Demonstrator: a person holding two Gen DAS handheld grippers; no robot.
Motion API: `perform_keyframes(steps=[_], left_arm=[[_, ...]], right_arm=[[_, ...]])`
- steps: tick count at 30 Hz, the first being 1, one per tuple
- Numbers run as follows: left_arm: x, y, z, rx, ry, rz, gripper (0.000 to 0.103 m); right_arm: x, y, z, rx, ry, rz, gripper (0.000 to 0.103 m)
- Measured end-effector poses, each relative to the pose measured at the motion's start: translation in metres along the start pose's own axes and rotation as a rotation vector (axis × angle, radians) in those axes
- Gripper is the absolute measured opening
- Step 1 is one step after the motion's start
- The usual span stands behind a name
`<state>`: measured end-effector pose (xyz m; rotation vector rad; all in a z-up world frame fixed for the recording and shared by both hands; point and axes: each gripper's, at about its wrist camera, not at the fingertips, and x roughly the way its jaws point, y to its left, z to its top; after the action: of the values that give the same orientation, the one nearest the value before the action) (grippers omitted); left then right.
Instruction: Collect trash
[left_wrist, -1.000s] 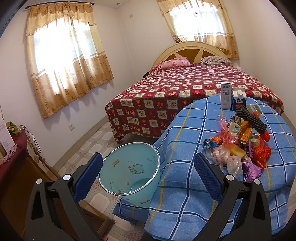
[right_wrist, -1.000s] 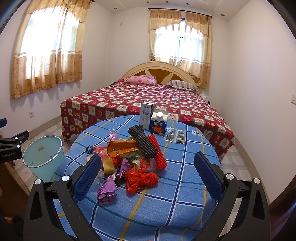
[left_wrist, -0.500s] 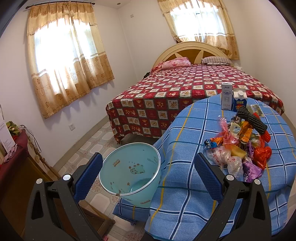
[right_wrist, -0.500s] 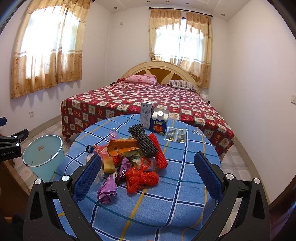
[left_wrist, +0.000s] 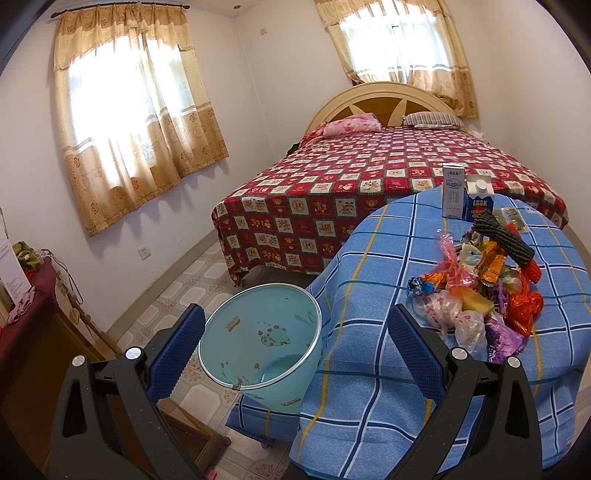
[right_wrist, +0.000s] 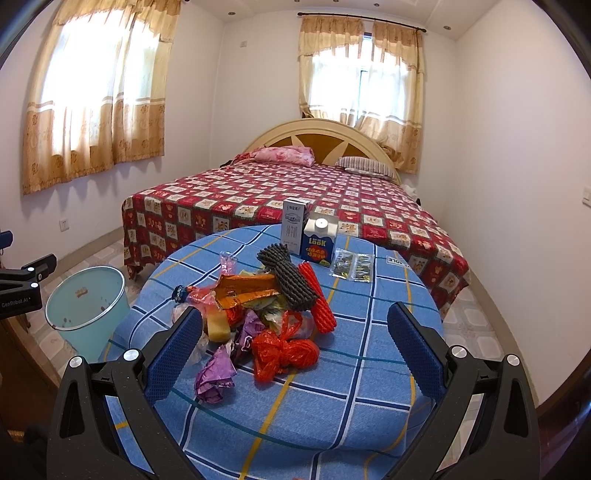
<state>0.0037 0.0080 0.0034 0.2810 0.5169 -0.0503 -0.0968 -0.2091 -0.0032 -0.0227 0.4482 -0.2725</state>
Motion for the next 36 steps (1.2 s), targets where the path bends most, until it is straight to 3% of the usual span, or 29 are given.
perform_keyframes(steps=[22, 36], left_arm=[[0.002, 0.0, 0.0, 0.004, 0.005, 0.002, 0.097], [0.032, -0.027, -0.007, 0.035, 0.045, 0.031, 0.097]], right_arm=[[0.004, -0.003, -0.003, 0.005, 0.009, -0.006, 0.098], [0.044, -0.027, -0.028, 0.031, 0.055, -0.07, 0.098]])
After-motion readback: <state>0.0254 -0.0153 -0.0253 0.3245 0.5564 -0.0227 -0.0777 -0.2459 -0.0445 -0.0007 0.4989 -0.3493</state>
